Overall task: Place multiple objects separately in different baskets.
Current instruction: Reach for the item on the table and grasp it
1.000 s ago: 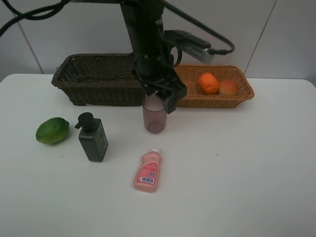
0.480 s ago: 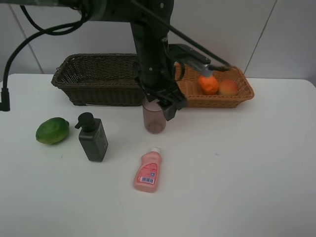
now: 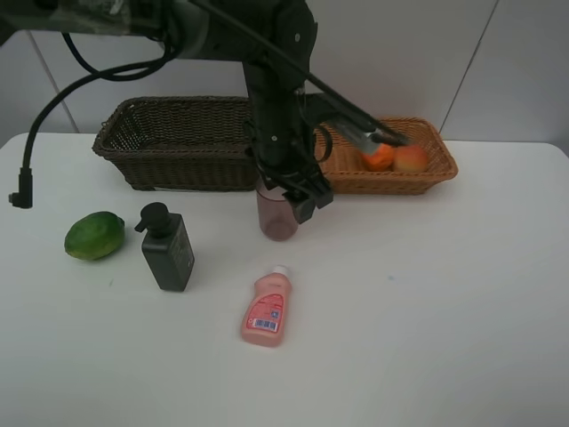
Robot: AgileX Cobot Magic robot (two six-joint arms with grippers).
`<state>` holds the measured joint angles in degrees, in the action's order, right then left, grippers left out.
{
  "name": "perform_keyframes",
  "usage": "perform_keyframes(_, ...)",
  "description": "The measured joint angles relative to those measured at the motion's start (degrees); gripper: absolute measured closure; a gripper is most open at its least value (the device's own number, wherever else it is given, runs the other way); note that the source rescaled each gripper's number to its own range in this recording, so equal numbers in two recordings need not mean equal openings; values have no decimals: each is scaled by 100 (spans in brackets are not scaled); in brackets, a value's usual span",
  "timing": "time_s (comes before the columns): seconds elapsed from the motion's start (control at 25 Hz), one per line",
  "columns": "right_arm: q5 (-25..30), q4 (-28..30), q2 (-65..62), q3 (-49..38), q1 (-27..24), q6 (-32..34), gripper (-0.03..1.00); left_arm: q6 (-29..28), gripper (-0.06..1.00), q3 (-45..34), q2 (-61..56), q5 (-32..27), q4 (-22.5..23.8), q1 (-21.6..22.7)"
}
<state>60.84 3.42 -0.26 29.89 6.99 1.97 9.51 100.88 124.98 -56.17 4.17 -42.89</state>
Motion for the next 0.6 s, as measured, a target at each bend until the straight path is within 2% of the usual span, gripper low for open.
perform_keyframes(0.2, 0, 0, 0, 0, 0, 0, 30, 0, 5, 0, 21, 191, 45, -36)
perform_keyframes(0.6, 0, 0, 0, 0, 0, 0, 30, 0, 5, 0, 398, 213, 91, -64)
